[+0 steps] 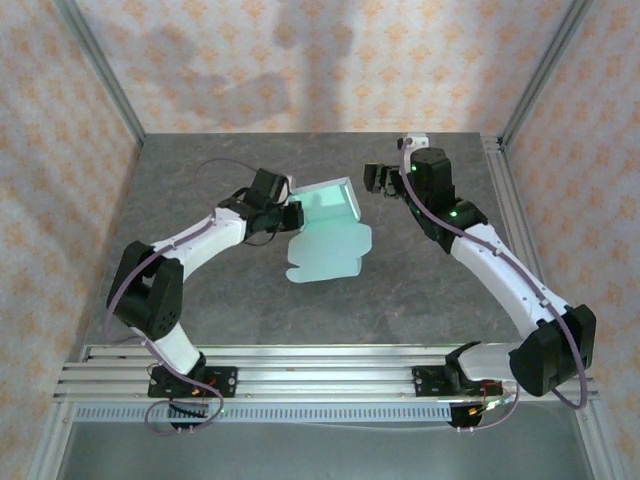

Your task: Fold the paper box

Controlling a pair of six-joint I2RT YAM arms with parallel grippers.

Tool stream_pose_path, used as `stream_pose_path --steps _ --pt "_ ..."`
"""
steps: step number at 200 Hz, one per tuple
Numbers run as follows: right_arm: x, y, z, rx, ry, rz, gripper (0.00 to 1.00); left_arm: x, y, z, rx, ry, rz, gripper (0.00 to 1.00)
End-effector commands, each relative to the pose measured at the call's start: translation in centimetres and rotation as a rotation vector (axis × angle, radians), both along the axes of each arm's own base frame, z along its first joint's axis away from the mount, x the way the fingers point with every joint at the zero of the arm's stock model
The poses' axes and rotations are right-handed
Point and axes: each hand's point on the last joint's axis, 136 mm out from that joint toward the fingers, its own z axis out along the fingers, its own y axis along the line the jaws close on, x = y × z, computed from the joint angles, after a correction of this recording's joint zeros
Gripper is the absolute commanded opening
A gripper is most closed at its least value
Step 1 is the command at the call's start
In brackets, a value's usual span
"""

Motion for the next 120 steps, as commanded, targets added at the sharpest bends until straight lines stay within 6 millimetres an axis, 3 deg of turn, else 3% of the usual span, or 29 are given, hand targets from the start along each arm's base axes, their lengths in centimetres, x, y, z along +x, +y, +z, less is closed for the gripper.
stream_pose_path --steps 1,63,87,120 --pt "-0.4 0.0 -2.3 -0.019 0.074 0.013 0.9 -5.1 2.9 -0.2 0.165 0.172 -0.137 0.0" --pt "-0.2 0.5 -4.4 -0.07 0.122 0.056 0.9 -9.4 7.2 -0.2 0.368 0.445 -0.328 0.0" --pt "0.0 0.8 -4.9 -0.08 0.132 0.072 0.9 -9.7 8.7 -1.0 0.47 0.549 -0.339 0.0" --pt "0.2 0.9 -5.5 -0.098 0.139 0.08 0.9 -8.5 9.8 -2.4 0.567 0.633 -0.329 0.0"
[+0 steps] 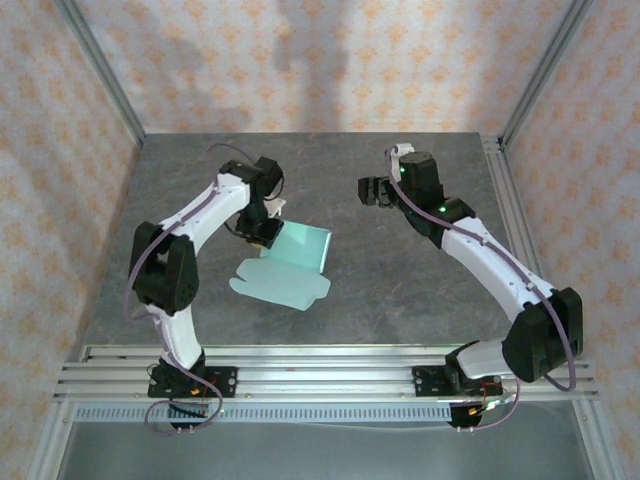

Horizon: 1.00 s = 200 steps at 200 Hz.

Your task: Fold the paper box

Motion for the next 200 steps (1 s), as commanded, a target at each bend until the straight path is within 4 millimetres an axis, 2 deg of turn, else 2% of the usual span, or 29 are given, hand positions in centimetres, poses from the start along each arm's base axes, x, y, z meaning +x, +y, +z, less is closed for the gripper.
stream_pose_path --steps 1,84,109,118,129,138,176,200 --pt "-0.1 -0.1 -0.6 -0.025 0.01 0.019 0.9 -1.1 2.3 -0.2 0.137 0.11 -0.038 0.0" --pt "-0.2 -0.8 -1.7 -0.078 0.024 0.008 0.9 0.7 4.5 -5.1 0.38 0.248 -0.035 0.0" --pt "-0.1 -0.7 -1.8 -0.079 0.027 0.012 0.9 0.6 4.4 -6.2 0.412 0.278 -0.049 0.0" --pt "-0.1 -0.7 -1.7 -0.079 0.026 0.013 0.9 0.6 4.0 -6.4 0.4 0.277 -0.054 0.07" --pt "-0.2 -0.6 -1.7 -0.08 0.025 0.016 0.9 0.8 3.8 -6.1 0.393 0.259 -0.056 0.29" --pt "-0.1 -0.7 -1.7 -0.08 0.025 0.017 0.9 0.9 3.6 -5.7 0.388 0.246 -0.06 0.39" --pt "-0.1 -0.1 -1.8 -0.071 0.033 0.042 0.91 1.6 3.0 -2.7 0.345 0.147 -0.049 0.64" --pt "-0.3 1.0 -2.4 -0.051 0.058 0.1 0.91 1.8 2.8 -0.5 0.309 0.079 -0.045 0.75"
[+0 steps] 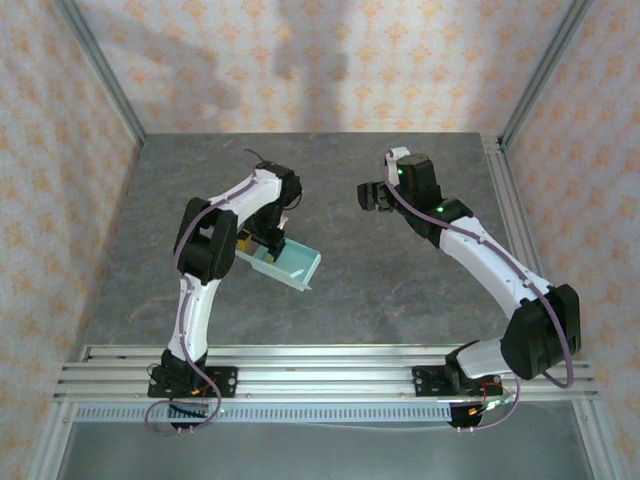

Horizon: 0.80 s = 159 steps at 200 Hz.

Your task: Fold the paper box

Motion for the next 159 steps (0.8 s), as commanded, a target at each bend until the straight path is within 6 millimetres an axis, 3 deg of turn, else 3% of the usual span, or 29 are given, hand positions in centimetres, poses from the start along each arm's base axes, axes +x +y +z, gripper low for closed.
stream_pose_path --steps 1,51,78,116,139,159 --pt "0.0 0.9 -0.9 0.006 0.035 0.06 0.91 0.8 -0.1 4.7 -0.042 -0.134 -0.01 0.75" --pt "-0.5 3.6 -3.4 0.015 0.126 0.164 0.9 2.1 -0.2 8.5 -0.141 -0.348 0.038 0.9" --pt "-0.9 6.1 -5.4 -0.013 0.172 0.223 0.91 2.9 1.1 12.5 -0.223 -0.581 0.148 0.96" --pt "-1.3 11.1 -8.4 -0.001 0.237 0.301 0.91 2.0 6.0 15.6 -0.227 -0.825 0.358 1.0" --pt "-1.3 13.8 -10.5 -0.004 0.279 0.324 0.92 0.0 9.4 17.3 -0.237 -0.967 0.53 1.0" --pt "-1.5 15.7 -12.2 -0.031 0.308 0.354 0.92 -1.9 11.0 18.5 -0.26 -1.052 0.612 1.0"
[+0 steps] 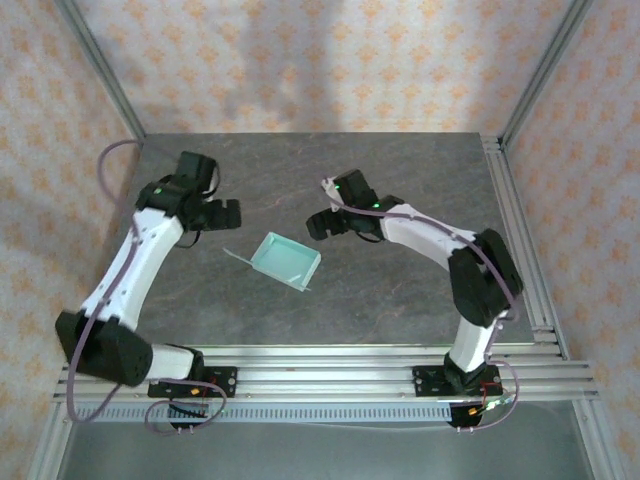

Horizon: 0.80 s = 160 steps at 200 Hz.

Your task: Fold the paper box

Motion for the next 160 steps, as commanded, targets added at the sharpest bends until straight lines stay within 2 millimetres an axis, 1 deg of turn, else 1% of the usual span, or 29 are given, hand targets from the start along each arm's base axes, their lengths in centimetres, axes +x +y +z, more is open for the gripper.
stream_pose_path --steps 1,21,40,50,64,83,98,116,134,160 --pt "0.3 2.5 -0.6 0.013 0.009 0.022 0.92 -0.5 1.8 2.3 -0.047 -0.165 0.136 1.0" --pt "0.0 4.2 -2.3 -0.011 0.034 0.055 0.93 -2.1 2.2 2.6 -0.045 -0.194 0.142 1.0" --pt "-0.2 5.5 -3.9 -0.047 0.074 0.068 0.93 -3.2 2.2 2.4 -0.051 -0.19 0.142 1.0" --pt "-0.2 5.9 -4.8 -0.061 0.108 0.054 0.92 -3.6 2.1 2.3 -0.059 -0.19 0.138 1.0" --pt "-0.3 6.7 -5.5 -0.072 0.143 0.064 0.92 -4.1 2.0 2.2 -0.071 -0.195 0.134 1.0" --pt "0.1 7.0 -6.5 -0.106 0.153 0.056 0.92 -4.5 1.6 2.1 -0.085 -0.189 0.116 1.0" --pt "0.6 6.7 -7.2 -0.139 0.16 0.022 0.92 -4.5 1.2 1.9 -0.101 -0.177 0.097 1.0" --pt "1.7 5.9 -7.2 -0.184 0.137 -0.035 0.92 -4.4 0.9 1.8 -0.115 -0.171 0.088 1.0" --pt "3.1 4.2 -6.9 -0.218 0.111 -0.113 0.92 -4.2 0.6 1.9 -0.125 -0.17 0.073 1.0" --pt "4.6 1.4 -6.2 -0.196 0.116 -0.221 0.9 -3.8 0.1 1.7 -0.133 -0.151 0.045 1.0"
